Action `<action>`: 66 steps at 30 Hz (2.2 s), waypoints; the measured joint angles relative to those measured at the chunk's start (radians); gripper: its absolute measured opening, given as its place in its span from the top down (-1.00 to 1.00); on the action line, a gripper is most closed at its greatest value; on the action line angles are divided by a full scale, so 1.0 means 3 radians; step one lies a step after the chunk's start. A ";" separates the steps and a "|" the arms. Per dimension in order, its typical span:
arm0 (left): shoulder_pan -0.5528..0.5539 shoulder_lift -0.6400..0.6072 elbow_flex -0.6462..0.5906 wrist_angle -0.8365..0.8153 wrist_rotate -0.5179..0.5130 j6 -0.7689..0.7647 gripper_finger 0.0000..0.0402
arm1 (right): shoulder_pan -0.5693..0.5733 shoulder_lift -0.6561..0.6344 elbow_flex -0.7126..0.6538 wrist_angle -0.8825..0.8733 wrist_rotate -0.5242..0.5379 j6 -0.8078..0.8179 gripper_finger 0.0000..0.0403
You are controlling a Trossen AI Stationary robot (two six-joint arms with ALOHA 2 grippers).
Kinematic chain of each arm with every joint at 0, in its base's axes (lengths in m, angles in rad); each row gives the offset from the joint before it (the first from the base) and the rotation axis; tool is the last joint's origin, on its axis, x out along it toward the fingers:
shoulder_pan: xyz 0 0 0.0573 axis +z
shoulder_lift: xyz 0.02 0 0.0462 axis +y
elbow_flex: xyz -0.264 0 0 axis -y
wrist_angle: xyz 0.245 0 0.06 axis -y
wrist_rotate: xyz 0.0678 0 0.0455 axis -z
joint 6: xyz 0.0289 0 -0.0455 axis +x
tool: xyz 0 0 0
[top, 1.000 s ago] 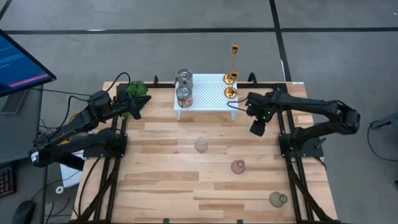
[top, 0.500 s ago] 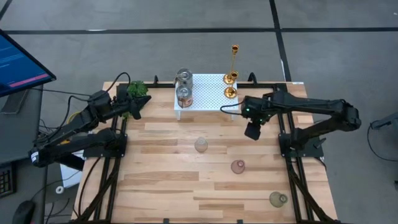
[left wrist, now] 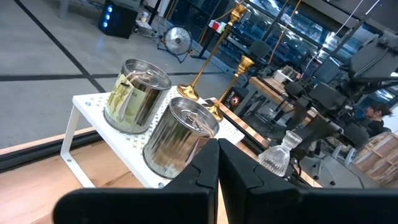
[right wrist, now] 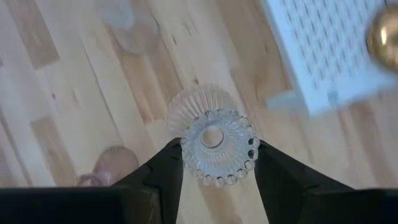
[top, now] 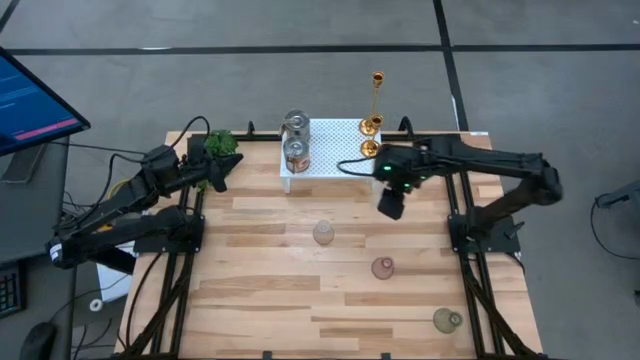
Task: Pick & Place candle stick holders
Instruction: Put the top transparent candle holder on the shelf
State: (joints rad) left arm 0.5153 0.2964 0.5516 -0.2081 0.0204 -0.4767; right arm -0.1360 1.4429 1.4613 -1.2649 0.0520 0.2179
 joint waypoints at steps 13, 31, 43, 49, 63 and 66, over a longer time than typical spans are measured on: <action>0.0001 -0.0001 0.0001 0.0000 0.0113 0.0001 0.97 | -0.0052 0.1512 0.2241 -0.0573 0.0223 -0.0841 0.23; 0.0001 0.0000 0.0001 0.0000 0.0112 0.0028 0.97 | -0.0525 0.2110 0.2912 -0.0489 0.0267 -0.1083 0.22; 0.0001 0.0001 0.0001 0.0001 0.0112 0.0027 0.97 | -0.0665 0.2243 0.2905 -0.0429 0.0229 -0.1168 0.22; 0.0001 0.0000 0.0001 0.0001 0.0112 0.0027 0.97 | -0.0694 0.2245 0.2904 -0.0344 0.0223 -0.1172 0.22; 0.0001 0.0001 0.0001 0.0000 0.0112 0.0027 0.97 | -0.0735 0.2243 0.2904 -0.0210 0.0169 -0.1194 0.12; 0.0001 0.0001 0.0001 0.0000 0.0112 0.0027 0.97 | -0.0735 0.2243 0.2904 -0.0205 0.0169 -0.1195 0.12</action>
State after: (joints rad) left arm 0.5156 0.2966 0.5518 -0.2080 0.0540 -0.4686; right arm -0.3565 2.1159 2.3325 -1.3263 0.1028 -0.1406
